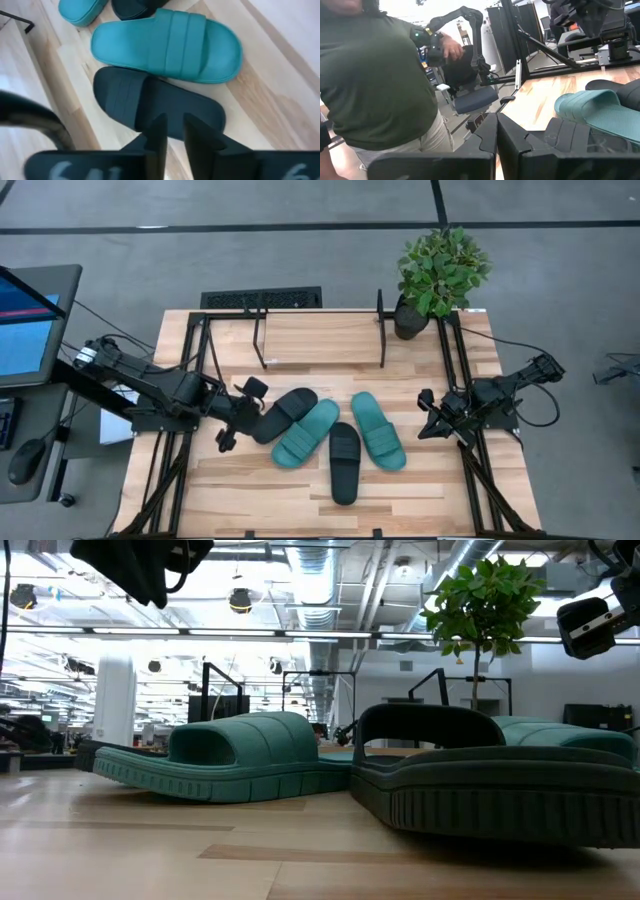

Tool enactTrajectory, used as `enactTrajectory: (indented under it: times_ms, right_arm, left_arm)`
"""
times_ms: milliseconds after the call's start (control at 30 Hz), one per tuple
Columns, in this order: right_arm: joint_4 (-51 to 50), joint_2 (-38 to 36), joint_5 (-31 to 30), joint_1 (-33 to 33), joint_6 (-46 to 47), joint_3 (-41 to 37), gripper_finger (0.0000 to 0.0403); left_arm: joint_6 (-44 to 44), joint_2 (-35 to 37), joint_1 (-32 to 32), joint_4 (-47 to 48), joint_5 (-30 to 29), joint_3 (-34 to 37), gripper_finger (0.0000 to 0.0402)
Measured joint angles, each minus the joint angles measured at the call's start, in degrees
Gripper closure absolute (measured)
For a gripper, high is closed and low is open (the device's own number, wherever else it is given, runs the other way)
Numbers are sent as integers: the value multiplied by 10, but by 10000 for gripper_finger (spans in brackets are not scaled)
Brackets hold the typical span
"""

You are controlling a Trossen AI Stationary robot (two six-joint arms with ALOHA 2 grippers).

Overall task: Pick and place slides into the shelf
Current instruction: Put the top black slide on the shelf

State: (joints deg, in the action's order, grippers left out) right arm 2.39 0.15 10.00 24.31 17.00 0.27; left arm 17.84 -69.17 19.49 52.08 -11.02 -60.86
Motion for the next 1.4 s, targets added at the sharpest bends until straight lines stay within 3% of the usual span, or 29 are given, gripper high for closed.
enactTrajectory:
  times_ms: [300, 567, 1000, 1400]
  right_arm:
    - [0, 0, 0, 0, 0, 0, 401]
    - [0, 0, 0, 0, 0, 0, 401]
    - [0, 0, 0, 0, 0, 0, 401]
    - [0, 0, 0, 0, 0, 0, 401]
  left_arm:
    - [56, 0, 1, 45, 28, 33, 275]
    - [64, -27, 32, 9, 46, 77, 278]
    - [58, -158, 44, -36, 45, 79, 278]
    - [65, -163, 43, -54, 43, 85, 278]
